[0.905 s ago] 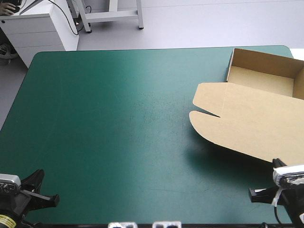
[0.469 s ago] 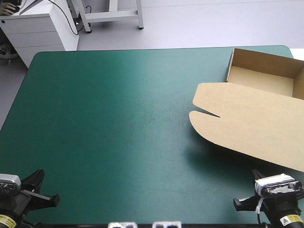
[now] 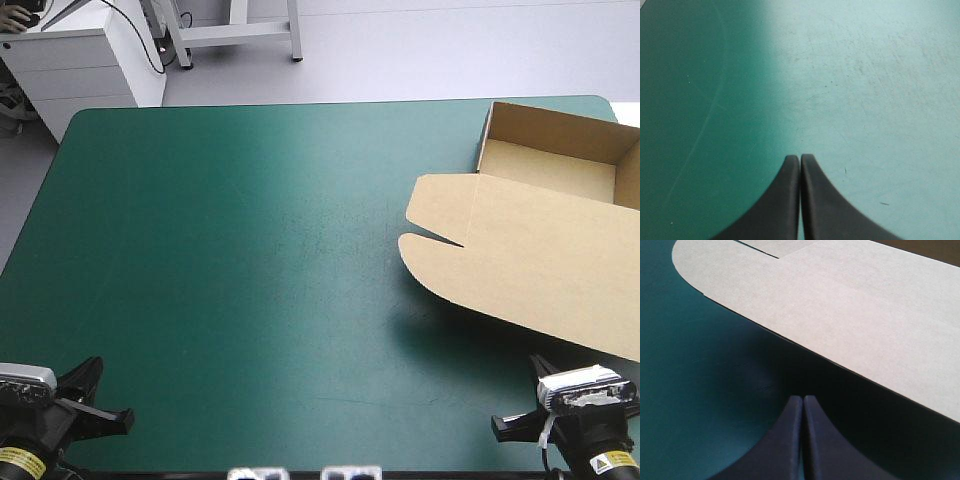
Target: Fold the box
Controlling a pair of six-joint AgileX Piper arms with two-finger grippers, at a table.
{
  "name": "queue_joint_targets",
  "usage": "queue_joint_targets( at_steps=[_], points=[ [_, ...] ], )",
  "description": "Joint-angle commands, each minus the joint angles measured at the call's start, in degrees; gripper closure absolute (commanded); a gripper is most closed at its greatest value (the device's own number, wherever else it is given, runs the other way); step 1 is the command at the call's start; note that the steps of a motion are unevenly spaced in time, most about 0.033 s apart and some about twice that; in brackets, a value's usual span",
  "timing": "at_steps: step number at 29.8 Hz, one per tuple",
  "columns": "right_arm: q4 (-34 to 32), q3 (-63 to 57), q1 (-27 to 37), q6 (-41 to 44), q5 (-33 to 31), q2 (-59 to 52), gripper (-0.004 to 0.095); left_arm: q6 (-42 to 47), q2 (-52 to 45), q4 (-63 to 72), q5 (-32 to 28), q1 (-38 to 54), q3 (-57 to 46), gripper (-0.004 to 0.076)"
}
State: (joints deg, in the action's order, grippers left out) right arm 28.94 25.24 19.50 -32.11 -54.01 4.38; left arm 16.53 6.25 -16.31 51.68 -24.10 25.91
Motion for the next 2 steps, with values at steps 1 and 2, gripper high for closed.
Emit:
queue_joint_targets(
  at_steps=[1,2],
  points=[
    [1.9,1.4,-0.2,-0.6,3.9,0.7,0.0926,0.3,0.7,-0.6,-4.1,-0.1,1.3,0.0732],
    [1.9,1.4,-0.2,-0.6,3.9,0.7,0.0926,0.3,0.7,-0.6,-4.1,-0.1,1.3,0.0732]
  ],
)
